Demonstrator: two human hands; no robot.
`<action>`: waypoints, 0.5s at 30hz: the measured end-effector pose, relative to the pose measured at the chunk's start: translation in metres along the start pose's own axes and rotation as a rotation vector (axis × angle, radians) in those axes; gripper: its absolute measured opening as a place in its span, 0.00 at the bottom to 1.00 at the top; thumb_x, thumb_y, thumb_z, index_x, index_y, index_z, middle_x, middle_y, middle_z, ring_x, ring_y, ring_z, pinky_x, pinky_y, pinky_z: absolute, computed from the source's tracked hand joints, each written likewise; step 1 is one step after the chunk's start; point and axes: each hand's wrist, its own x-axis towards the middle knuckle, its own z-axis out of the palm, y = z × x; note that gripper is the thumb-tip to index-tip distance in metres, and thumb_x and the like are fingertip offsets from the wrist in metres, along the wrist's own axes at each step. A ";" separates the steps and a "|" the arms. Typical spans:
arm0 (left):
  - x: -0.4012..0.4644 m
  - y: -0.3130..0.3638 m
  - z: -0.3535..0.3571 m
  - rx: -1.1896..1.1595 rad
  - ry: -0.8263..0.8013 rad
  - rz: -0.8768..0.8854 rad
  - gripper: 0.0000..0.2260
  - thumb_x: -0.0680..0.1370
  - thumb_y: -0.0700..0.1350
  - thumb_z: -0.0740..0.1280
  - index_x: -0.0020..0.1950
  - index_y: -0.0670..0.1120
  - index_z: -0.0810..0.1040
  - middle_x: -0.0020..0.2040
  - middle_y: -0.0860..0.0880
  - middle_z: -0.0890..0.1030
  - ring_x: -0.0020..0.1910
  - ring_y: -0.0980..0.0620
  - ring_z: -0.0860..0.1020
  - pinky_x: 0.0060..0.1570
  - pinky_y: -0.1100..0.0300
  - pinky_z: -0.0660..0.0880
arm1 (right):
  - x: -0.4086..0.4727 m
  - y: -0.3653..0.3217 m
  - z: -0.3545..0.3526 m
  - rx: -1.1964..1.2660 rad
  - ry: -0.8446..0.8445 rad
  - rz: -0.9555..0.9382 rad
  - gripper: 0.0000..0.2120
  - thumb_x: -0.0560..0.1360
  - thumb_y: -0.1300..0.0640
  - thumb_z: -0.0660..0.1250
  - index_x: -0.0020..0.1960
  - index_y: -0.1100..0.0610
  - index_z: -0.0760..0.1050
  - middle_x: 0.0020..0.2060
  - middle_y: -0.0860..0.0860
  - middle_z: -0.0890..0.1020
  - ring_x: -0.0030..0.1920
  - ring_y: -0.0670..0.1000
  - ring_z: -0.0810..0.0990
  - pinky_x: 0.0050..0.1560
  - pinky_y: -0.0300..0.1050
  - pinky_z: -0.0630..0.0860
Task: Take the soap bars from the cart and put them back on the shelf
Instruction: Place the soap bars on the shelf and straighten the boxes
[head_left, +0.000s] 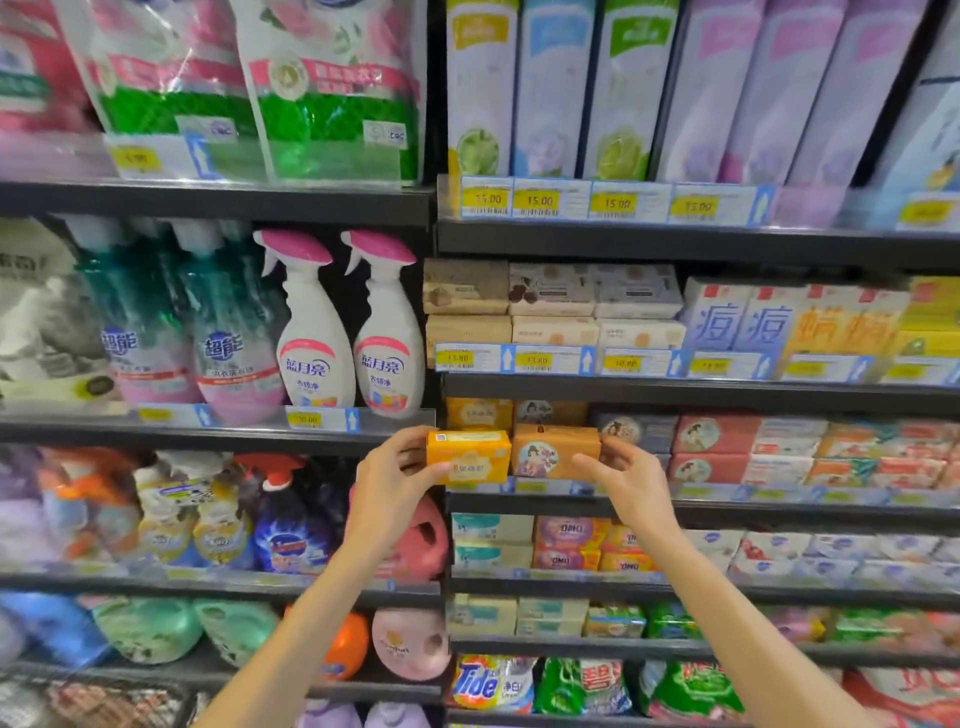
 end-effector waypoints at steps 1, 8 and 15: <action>0.000 -0.002 -0.002 0.004 0.000 0.002 0.19 0.73 0.45 0.77 0.63 0.51 0.80 0.53 0.58 0.85 0.54 0.60 0.83 0.57 0.55 0.81 | 0.001 0.001 0.004 -0.015 0.015 0.003 0.21 0.73 0.50 0.76 0.63 0.52 0.77 0.48 0.40 0.82 0.48 0.38 0.80 0.48 0.34 0.75; 0.000 -0.013 -0.010 -0.014 -0.005 -0.008 0.18 0.73 0.44 0.78 0.62 0.51 0.81 0.52 0.58 0.86 0.53 0.59 0.83 0.57 0.54 0.81 | -0.001 0.003 0.029 -0.202 0.090 -0.072 0.25 0.75 0.48 0.74 0.68 0.56 0.76 0.61 0.50 0.76 0.53 0.46 0.80 0.61 0.47 0.78; 0.002 -0.019 -0.008 -0.036 -0.036 -0.010 0.18 0.73 0.42 0.78 0.61 0.52 0.81 0.51 0.57 0.86 0.53 0.58 0.84 0.58 0.52 0.81 | -0.004 0.008 0.045 -0.483 0.202 -0.160 0.20 0.78 0.50 0.70 0.67 0.56 0.75 0.57 0.51 0.76 0.58 0.53 0.76 0.58 0.53 0.79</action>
